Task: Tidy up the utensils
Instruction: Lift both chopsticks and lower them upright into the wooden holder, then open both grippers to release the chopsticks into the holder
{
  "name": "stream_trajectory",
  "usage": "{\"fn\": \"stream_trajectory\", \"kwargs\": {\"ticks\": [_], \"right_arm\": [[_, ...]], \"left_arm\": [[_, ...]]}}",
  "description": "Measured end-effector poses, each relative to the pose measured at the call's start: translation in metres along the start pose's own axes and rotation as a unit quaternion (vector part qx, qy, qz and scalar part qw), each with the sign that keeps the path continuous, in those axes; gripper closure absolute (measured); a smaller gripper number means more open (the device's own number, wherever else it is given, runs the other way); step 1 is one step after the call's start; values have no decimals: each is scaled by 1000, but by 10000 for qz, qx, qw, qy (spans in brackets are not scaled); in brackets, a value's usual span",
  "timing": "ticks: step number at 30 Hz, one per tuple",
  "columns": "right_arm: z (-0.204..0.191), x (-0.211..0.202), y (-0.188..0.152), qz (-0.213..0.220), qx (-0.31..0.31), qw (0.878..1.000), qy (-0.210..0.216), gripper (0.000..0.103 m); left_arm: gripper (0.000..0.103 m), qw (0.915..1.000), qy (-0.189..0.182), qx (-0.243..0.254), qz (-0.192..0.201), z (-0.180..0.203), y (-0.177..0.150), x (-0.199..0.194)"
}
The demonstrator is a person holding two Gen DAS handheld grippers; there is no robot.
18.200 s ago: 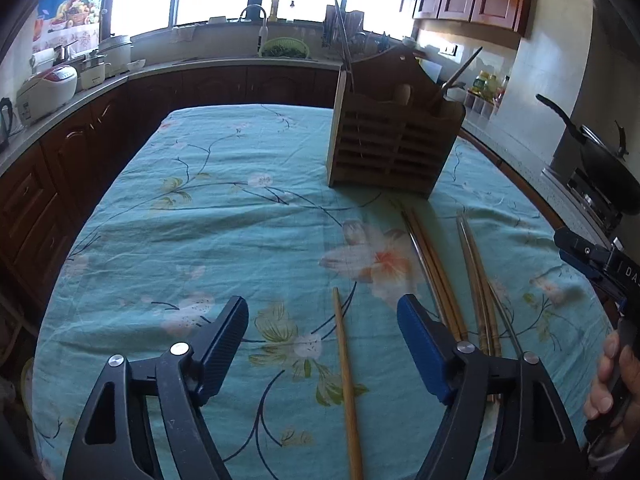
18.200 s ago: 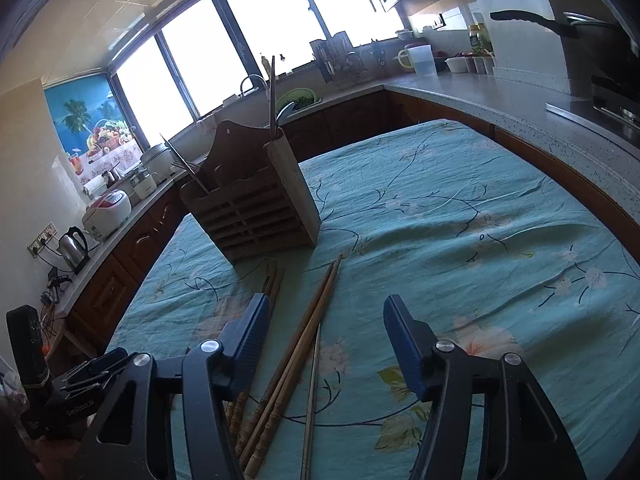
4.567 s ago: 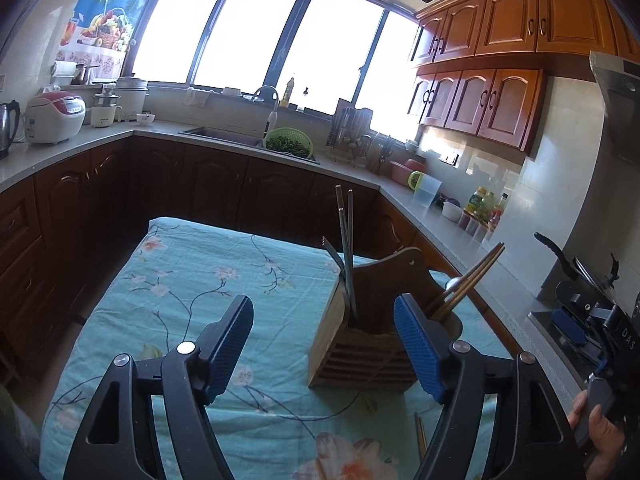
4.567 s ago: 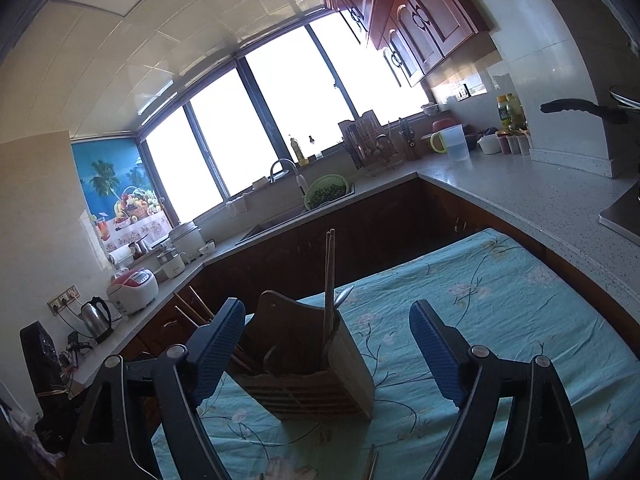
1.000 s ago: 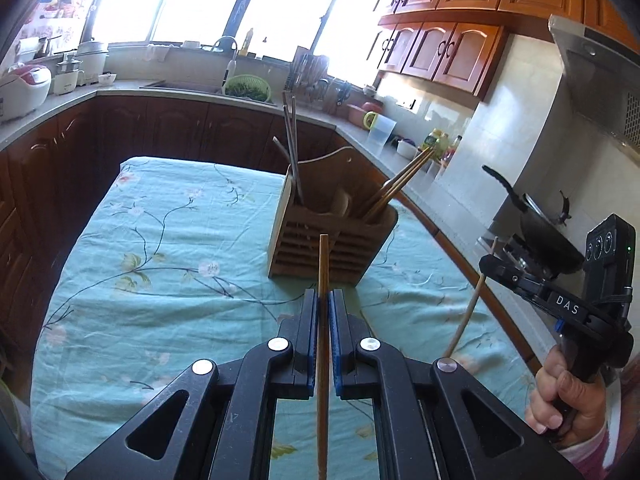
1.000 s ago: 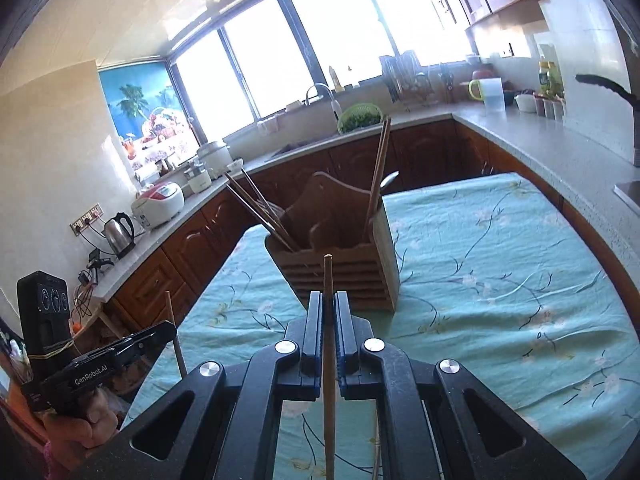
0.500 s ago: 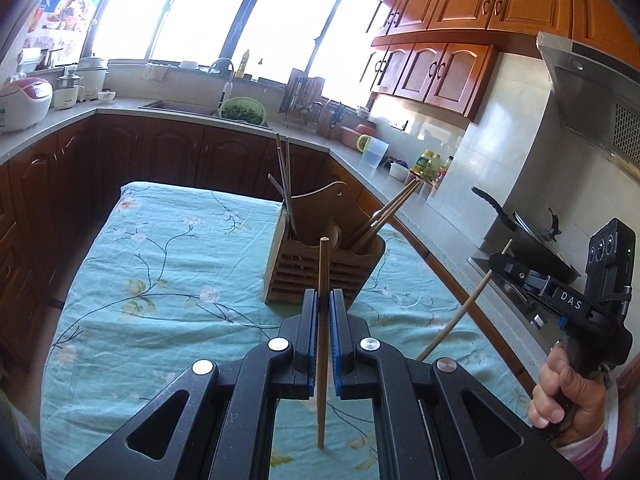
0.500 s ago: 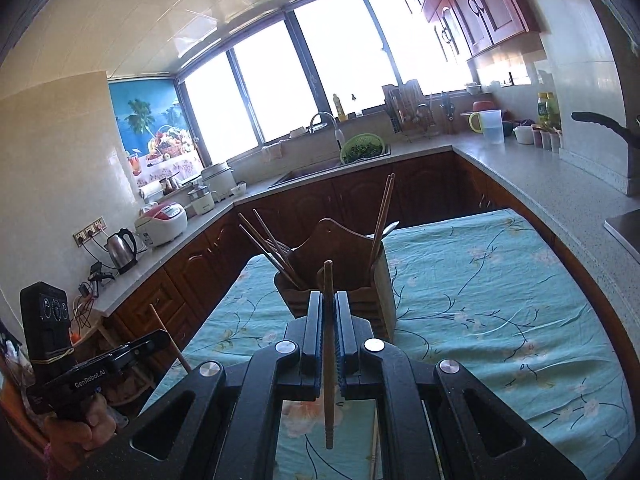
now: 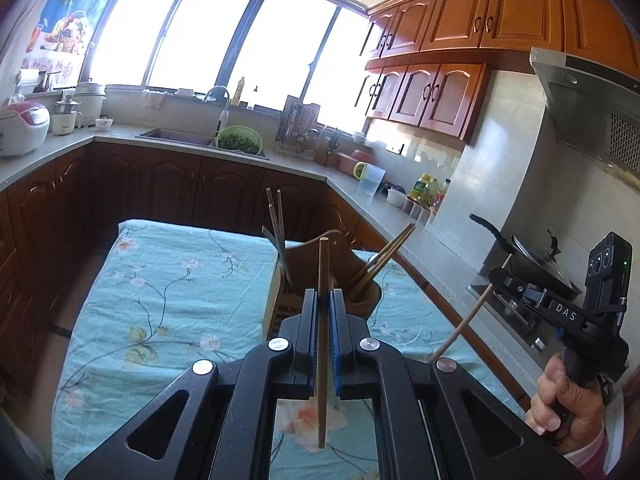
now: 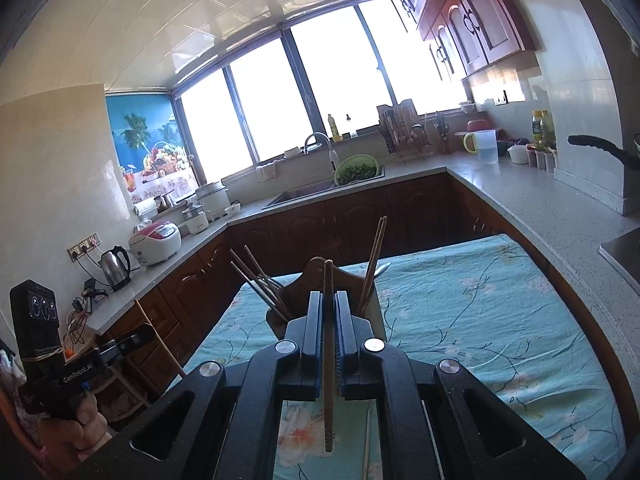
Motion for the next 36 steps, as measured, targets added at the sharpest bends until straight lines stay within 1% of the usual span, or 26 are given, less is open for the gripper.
{"fn": "stream_trajectory", "kwargs": {"ticks": [5, 10, 15, 18, 22, 28, 35, 36], "right_arm": [[-2, 2, 30, 323, 28, 9995, -36, 98], [-4, 11, 63, 653, 35, 9978, -80, 98], [-6, 29, 89, 910, 22, 9956, -230, 98], [-7, 44, 97, 980, -51, 9947, -315, 98], [-5, 67, 93, 938, -110, 9947, -418, 98], [5, 98, 66, 744, -35, 9961, -480, 98], [20, 124, 42, 378, 295, 9981, -395, 98], [22, 127, 39, 344, 336, 9980, -401, 98]], "left_arm": [[100, 9988, 17, 156, 459, 7, 34, -1], [100, 9959, 89, 328, 841, 14, 67, 10], [100, 9938, 214, 358, 1027, 17, 91, 46], [100, 9933, 293, 322, 1071, 17, 94, 73], [100, 9938, 373, 239, 1023, 15, 90, 107], [100, 9951, 495, 92, 852, 10, 73, 148], [100, 9965, 564, -21, 621, 10, 60, 172], [100, 9966, 573, -31, 584, 9, 59, 171]]}}
Point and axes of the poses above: each gripper's, at about its wrist camera, not at the fingertips, and x roughly the way its jaws point, z to its right, y to its top, the point moved 1 cm from there along x, roughly the way its jaws point, and after that the axes turned 12 degrees about -z, right-handed, at the moved point
